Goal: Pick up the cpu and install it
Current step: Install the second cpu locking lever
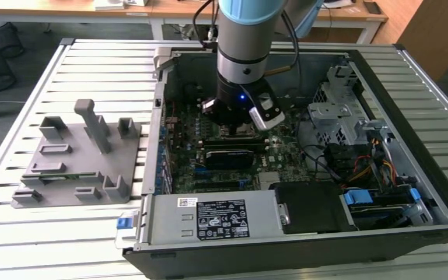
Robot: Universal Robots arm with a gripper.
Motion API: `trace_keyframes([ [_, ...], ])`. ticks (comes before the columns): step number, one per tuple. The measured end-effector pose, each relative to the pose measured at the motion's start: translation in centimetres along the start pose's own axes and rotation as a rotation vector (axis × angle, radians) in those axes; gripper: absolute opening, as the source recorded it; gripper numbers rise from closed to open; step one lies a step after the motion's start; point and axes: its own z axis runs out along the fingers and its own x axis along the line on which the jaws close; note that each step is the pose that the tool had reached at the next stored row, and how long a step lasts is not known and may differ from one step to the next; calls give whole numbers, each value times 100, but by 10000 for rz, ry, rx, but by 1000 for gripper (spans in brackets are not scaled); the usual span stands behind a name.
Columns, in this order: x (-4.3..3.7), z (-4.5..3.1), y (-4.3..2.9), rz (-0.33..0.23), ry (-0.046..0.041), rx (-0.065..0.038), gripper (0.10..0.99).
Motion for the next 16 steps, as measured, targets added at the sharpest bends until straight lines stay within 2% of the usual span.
trace_keyframes([
  [8,37,64,-29,2,18,-17,106],
  [10,49,65,-36,1,15,-96,106],
  [16,60,67,-75,4,-3,-498,106],
])
